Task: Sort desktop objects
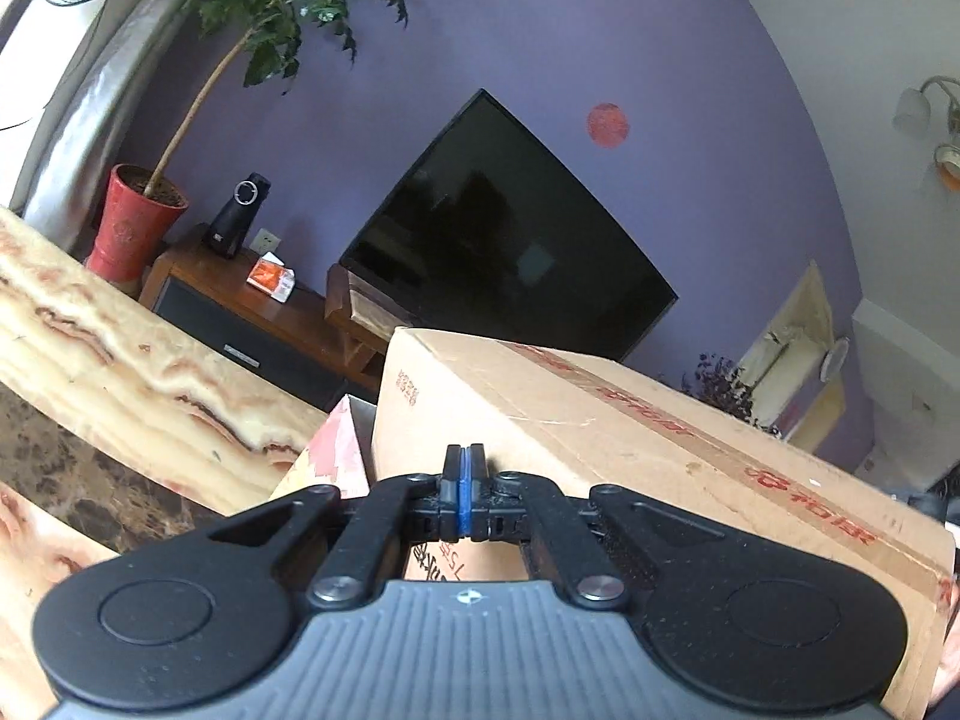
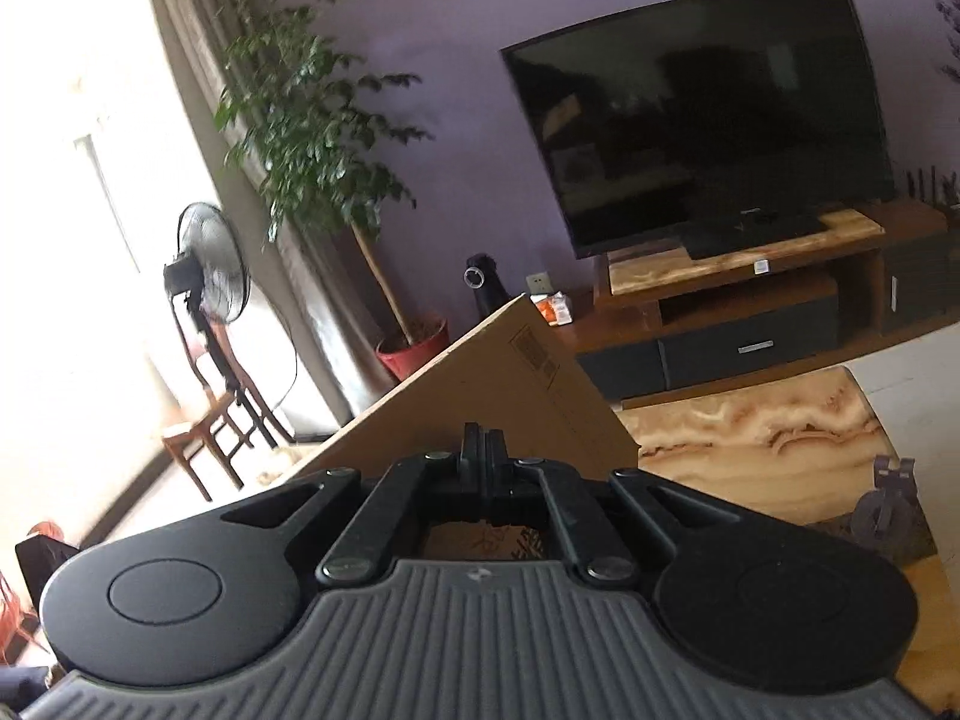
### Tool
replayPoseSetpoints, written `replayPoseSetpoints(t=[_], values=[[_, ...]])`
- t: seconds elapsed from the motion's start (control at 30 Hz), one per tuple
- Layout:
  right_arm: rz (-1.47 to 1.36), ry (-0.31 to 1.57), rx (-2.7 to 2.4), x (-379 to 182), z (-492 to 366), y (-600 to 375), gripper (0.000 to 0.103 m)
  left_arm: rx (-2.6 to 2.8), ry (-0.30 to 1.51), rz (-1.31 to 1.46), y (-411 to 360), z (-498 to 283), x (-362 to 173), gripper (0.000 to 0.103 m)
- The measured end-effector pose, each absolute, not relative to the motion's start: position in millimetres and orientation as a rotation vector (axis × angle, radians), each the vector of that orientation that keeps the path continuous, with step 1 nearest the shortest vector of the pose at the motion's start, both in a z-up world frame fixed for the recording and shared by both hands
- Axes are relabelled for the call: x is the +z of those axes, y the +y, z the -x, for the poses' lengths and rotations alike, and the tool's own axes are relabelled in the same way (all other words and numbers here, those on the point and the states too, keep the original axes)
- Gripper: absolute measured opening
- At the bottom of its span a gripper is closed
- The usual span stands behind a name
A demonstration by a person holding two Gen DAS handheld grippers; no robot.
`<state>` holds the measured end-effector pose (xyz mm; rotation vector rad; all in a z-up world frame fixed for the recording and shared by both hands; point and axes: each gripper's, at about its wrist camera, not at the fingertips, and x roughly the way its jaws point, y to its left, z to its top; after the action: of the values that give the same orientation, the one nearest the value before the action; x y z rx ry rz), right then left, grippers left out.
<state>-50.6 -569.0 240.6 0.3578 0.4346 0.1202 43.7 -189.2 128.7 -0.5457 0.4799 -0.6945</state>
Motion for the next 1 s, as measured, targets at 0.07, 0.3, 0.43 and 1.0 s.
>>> replayPoseSetpoints(t=[0.07, 0.3, 0.43, 1.0], values=[[-0.368, 0.449, 0.107, 237, 54, -571, 0.004, -0.694, 0.477, 0.545, -191, -43, 128, 0.0], [-0.405, 0.498, 0.063, 224, 66, -578, 0.004, -0.654, 0.557, 0.639, -195, -47, 115, 0.0], [-0.425, 0.521, 0.045, 217, 67, -582, 0.004, -0.649, 0.582, 0.629, -196, -47, 115, 0.0], [-0.642, 0.609, 0.006, 178, 50, -616, 0.004, -0.69, 0.622, 0.407, -215, -53, 107, 0.0]])
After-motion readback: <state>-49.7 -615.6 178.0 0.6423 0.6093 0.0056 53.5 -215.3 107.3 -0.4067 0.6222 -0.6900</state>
